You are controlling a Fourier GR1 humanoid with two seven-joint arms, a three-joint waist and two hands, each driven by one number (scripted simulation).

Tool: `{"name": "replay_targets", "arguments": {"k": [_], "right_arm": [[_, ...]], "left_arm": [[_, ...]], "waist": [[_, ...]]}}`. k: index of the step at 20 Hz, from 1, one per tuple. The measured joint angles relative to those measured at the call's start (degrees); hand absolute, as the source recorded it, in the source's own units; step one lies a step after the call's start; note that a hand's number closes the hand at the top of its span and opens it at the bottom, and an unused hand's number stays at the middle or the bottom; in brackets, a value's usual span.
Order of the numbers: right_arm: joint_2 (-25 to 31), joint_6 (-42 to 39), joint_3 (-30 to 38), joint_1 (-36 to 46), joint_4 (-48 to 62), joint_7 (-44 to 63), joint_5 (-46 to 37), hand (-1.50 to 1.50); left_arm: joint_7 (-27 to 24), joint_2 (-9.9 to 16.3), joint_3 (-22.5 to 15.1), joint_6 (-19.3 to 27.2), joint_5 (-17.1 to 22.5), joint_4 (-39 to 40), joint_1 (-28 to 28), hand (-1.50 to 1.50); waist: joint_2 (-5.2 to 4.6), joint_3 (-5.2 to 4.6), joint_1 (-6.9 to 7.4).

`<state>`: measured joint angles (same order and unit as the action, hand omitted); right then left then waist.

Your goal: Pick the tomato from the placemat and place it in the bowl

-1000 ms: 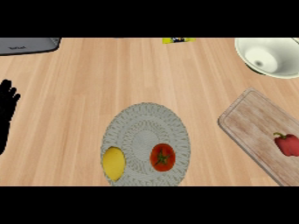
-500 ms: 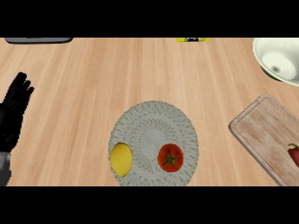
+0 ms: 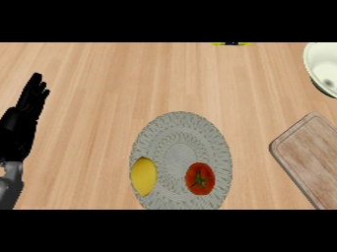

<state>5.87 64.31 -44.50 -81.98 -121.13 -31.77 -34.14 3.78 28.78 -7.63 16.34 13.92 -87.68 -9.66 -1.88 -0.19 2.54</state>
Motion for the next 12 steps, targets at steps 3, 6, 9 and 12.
{"name": "replay_targets", "arguments": {"k": [3, 6, 9, 12], "right_arm": [[-0.3, -4.0, -0.1, -2.1, -1.4, 4.4, -5.5, -1.50], [-1.2, -9.1, 0.7, -3.5, -1.9, 9.6, -10.8, -1.50], [-2.9, -15.7, 1.9, -3.4, -3.1, 15.6, -16.2, -1.50], [-4.4, -21.5, 2.1, -2.4, -4.4, 22.4, -22.1, -1.50]], "left_arm": [[0.1, -0.3, -0.3, -0.4, -0.1, -0.4, -0.2, 0.00], [0.8, -0.8, -1.0, 0.0, -0.8, -1.2, -0.8, 0.00], [0.8, -1.3, -1.2, 0.0, -1.1, -0.5, -1.4, 0.00], [0.8, -1.2, -0.7, -0.4, -0.9, -0.1, -1.5, 0.00]], "waist": [[-0.19, -0.01, 0.72], [-0.31, 0.01, 1.14], [-0.47, 0.01, 1.32], [-0.32, 0.00, 1.22]]}}
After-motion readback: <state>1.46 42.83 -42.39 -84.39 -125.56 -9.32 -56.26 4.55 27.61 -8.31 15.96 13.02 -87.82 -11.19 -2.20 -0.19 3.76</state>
